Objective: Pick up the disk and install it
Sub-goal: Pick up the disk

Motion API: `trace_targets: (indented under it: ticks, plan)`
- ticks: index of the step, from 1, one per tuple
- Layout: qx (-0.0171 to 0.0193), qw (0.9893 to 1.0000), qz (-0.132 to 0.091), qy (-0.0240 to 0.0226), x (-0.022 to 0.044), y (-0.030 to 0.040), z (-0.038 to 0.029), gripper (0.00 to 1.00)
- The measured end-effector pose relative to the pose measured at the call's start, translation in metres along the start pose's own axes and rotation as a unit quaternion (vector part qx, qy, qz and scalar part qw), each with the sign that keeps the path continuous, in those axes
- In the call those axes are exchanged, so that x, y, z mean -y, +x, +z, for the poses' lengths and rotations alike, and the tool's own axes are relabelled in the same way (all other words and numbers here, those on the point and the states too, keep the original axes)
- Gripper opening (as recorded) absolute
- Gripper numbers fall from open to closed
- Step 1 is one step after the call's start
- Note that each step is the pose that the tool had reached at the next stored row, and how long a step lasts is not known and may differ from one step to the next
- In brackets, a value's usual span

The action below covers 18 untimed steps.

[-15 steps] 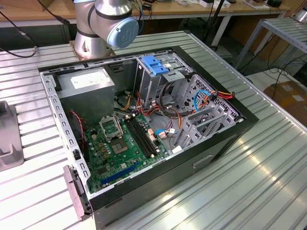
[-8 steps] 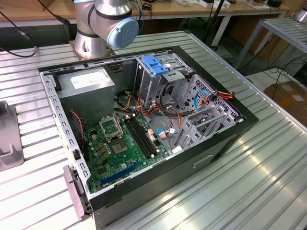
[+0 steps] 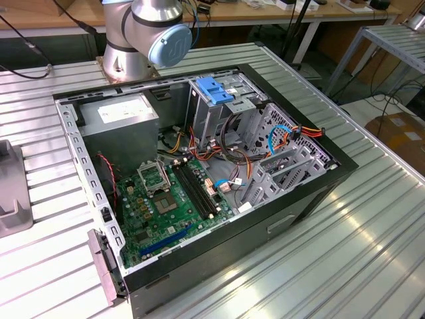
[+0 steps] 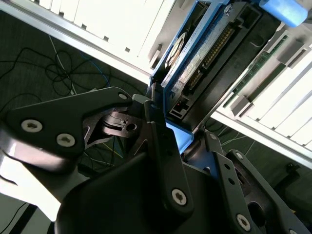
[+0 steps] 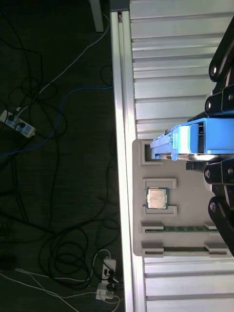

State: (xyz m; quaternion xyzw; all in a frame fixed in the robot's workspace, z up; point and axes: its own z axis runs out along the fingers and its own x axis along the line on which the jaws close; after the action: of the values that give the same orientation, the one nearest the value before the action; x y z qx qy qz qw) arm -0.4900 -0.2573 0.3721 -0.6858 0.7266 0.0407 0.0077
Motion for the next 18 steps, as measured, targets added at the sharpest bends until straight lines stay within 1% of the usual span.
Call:
trace_targets:
  ticks: [18]
  plan:
    - [0.0,1.0,0.0,0.0,-0.0002,-0.0004,-0.0052,0.37]
